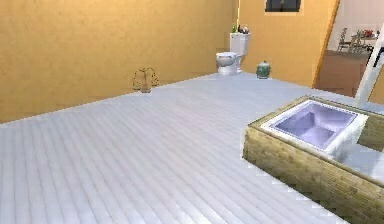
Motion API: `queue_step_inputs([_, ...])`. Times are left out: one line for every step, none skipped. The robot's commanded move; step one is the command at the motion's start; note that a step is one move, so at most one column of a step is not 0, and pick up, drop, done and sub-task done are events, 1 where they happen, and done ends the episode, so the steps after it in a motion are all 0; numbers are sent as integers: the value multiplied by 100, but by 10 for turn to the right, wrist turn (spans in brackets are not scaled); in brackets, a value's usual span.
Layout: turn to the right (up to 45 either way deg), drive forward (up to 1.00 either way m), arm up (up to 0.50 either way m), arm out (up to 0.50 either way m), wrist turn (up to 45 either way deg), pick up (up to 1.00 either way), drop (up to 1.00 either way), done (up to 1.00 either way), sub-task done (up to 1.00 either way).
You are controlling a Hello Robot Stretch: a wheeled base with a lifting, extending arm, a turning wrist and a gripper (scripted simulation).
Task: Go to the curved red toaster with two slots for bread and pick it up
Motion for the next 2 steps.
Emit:
queue_step_inputs([0,100,0,0,0,0,0,0,0])
queue_step_inputs([-30,0,0,0,0,0,0,0,0])
